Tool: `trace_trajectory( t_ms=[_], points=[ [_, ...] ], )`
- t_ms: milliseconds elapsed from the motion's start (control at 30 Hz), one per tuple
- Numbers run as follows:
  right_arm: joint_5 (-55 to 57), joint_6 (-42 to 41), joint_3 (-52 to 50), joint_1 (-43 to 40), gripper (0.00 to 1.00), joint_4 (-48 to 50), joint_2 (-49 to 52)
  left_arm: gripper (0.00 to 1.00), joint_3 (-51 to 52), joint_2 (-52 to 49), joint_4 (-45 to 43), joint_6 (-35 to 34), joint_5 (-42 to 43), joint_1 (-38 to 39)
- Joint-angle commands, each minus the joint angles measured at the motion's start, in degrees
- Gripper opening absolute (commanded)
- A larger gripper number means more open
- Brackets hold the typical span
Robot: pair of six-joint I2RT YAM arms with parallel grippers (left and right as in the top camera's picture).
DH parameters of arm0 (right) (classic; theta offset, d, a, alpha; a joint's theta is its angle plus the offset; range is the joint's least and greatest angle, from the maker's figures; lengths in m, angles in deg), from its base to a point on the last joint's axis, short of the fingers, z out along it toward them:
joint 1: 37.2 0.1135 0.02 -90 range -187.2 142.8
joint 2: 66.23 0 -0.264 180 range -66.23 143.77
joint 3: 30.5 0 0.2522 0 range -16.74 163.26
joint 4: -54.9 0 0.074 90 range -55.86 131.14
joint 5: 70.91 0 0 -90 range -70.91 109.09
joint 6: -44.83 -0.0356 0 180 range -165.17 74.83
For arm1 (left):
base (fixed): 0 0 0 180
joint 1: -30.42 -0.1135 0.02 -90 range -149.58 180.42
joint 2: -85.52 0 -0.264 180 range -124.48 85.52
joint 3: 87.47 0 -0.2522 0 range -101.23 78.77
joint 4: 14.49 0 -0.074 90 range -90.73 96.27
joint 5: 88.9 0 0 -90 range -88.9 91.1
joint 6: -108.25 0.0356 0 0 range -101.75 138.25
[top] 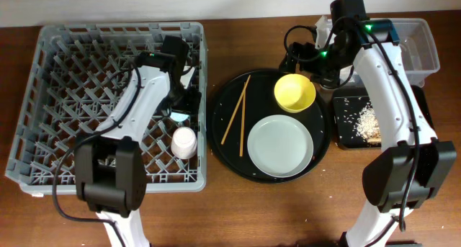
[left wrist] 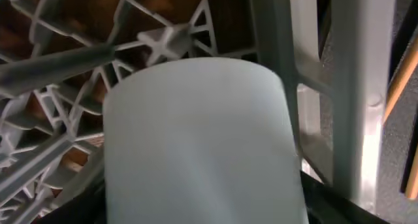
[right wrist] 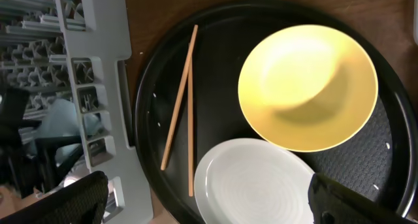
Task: Sort waste into correct bins and load items into the dishwasher rack
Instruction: 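Place the blue cup upside down in the rack with left gripper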
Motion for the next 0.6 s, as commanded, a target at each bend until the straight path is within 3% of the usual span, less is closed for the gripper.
trace_trajectory(
  t_ms=[0, 33, 100, 233, 400, 467, 567],
  points=[
    [0.9, 2.1, 0.0, -0.2, 0.98, -1.1, -0.4, 0.81, -4.0, -0.8, 0.8, -0.1, 0.1, 0.3],
    [1.3, 2.2, 0.0, -0.2, 0.96, -1.4, -0.4, 0.82, -7.7, -0.8, 2.8, -0.1, 1.0, 0.3],
    [5.1, 2.2, 0.0, -0.2, 0.82, -2.7, -0.4, 0.82, -15.7, -0.8, 7.2, -0.1, 3.2, 0.3],
    [7.1, 2.2, 0.0, -0.2, 0.82, -4.0, -0.4, 0.82, -26.3, -0.7, 15.9, -0.1, 3.7, 0.3],
    [7.1, 2.2, 0.0, -0.2, 0.82, -4.0, -0.4, 0.62, -26.1, -0.8, 33.1, 0.1, 4.5, 0.9],
    [7.1, 2.2, 0.0, -0.2, 0.82, -4.1, -0.4, 0.41, -24.0, -0.8, 31.5, 0.1, 4.4, 1.9],
    [7.1, 2.2, 0.0, -0.2, 0.82, -4.1, -0.4, 0.37, -17.2, -0.8, 24.7, 0.1, 4.3, 3.2]
  ],
)
